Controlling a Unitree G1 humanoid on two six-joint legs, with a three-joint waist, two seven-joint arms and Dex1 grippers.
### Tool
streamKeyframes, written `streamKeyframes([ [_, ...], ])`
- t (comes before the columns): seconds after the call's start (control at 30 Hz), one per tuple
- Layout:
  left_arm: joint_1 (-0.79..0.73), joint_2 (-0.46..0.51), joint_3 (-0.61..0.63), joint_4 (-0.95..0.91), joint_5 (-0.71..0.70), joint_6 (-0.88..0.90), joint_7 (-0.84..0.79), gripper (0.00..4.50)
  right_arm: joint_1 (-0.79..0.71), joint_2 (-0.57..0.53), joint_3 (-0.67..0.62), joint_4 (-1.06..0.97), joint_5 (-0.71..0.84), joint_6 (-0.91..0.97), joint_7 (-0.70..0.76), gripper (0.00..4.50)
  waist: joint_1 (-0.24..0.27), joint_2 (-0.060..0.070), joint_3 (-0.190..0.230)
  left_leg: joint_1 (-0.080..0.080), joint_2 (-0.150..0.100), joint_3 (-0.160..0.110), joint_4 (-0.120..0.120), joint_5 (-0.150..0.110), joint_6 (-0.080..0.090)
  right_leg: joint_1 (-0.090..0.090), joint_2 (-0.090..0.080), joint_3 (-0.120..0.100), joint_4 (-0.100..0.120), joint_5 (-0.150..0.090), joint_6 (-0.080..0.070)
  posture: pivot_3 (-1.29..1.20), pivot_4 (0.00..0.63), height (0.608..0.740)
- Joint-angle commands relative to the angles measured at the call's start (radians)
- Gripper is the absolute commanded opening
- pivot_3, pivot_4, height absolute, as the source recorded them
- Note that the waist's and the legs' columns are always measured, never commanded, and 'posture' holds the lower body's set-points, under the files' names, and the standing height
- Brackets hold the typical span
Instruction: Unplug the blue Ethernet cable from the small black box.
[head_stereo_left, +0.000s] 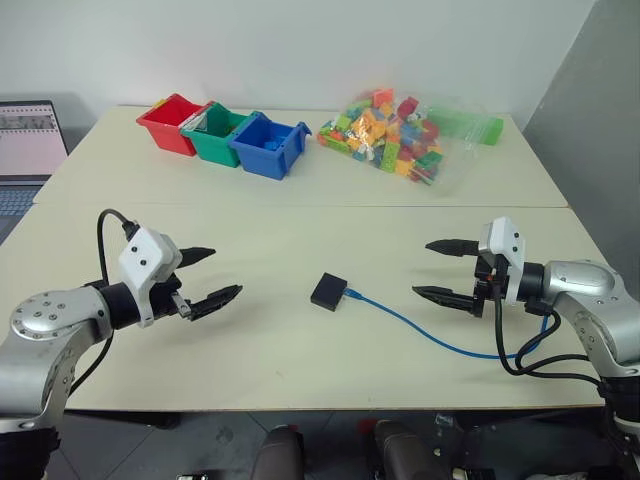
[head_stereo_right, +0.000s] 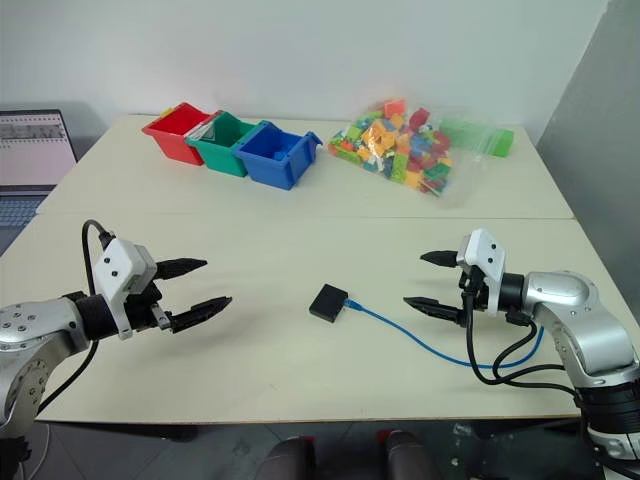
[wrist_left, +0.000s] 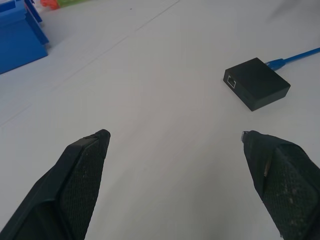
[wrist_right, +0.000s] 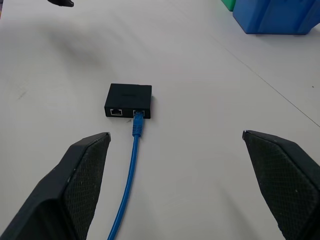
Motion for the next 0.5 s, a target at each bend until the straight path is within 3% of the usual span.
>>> streamKeyframes([
  [0.03,0.003,0.005,0.042,-0.040,-0.031,-0.029,-0.037,4.50,-0.016,-0.016,-0.033,-0.014,0.006,-0.022,0.020,4.49,0.000,0.000,0.000,0.000,0.000,0.000,0.000,0.000,0.000,0.000,0.000,0.000,0.000,0.000,0.000,0.00,0.150,0.740],
  [0.5,0.057,0.008,0.020,-0.084,-0.025,-0.005,-0.042,4.50,-0.006,0.021,0.012,-0.023,-0.014,-0.015,-0.005,4.49,0.000,0.000,0.000,0.000,0.000,0.000,0.000,0.000,0.000,0.000,0.000,0.000,0.000,0.000,0.000,0.00,0.150,0.740],
])
